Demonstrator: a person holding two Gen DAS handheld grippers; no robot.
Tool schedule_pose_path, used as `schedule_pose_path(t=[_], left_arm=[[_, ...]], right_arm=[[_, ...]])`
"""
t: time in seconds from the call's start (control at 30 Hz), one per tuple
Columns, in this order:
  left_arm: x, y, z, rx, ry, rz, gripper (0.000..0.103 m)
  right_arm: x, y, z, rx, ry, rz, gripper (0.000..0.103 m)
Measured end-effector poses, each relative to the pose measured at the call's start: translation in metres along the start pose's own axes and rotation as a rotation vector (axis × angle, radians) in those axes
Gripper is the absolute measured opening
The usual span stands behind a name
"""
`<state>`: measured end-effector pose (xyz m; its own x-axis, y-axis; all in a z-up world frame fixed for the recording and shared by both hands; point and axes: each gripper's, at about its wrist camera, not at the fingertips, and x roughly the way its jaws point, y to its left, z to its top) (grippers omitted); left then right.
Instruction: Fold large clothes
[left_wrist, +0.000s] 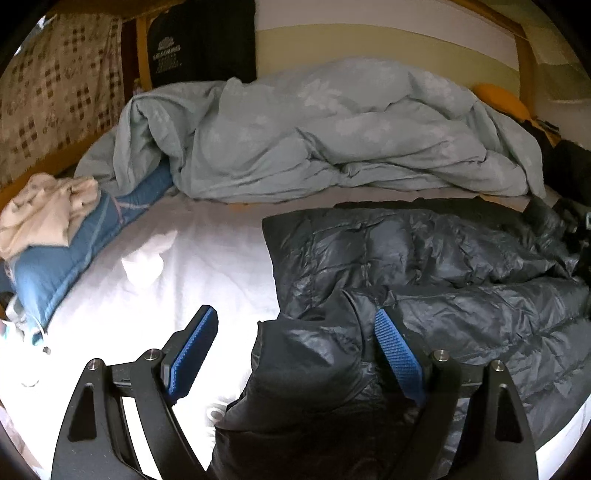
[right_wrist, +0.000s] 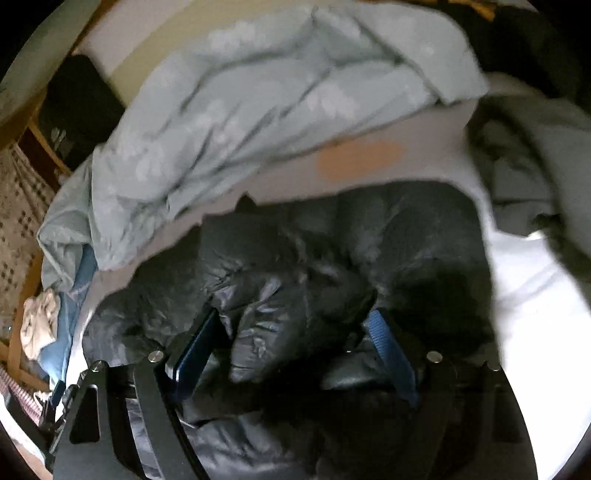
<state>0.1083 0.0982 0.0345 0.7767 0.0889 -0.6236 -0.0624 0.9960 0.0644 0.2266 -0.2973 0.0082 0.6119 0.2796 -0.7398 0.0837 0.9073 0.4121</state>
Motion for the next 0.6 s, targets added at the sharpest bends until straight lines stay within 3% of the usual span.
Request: schedule_pose_path(t=[0.03,0.07,0.13,0.23,0.3,0.5,0.6], left_arm=[[0.0,0.0,0.0,-0.002,0.001,0.005,0.086],[-0.001,-0.001,0.0,0.008,-0.007,0.021,0.086],[-0.006,-0.005,0.0,0.05,-0.041,0.049,0.086],[-0.023,-0.011,0.002,0.072,-0.117,0.001,0.086],[-0.043,-0.016,0.003,0.083,-0.188,-0.103,0.086],[-0.099,-0.032,-0.008,0.155,-0.376,-0.374,0.091],[-0.116,-0.038,-0.013,0.186,-0.435,-0.461,0.098]], right_arm=[[0.01,0.0,-0.001,0.005,0.039,0.034,0.073],[0.015,-0.002,-0.002,0.02,0.062,0.066,0.044],[0.02,0.001,-0.006,0.032,0.075,0.077,0.015],[-0.001,0.033,-0.014,-0.091,-0.028,0.083,0.012],[-0.021,0.068,-0.024,-0.192,-0.057,0.166,0.011],[-0.067,0.174,-0.052,-0.369,-0.038,0.466,0.011],[-0.077,0.211,-0.065,-0.403,-0.003,0.57,0.011]])
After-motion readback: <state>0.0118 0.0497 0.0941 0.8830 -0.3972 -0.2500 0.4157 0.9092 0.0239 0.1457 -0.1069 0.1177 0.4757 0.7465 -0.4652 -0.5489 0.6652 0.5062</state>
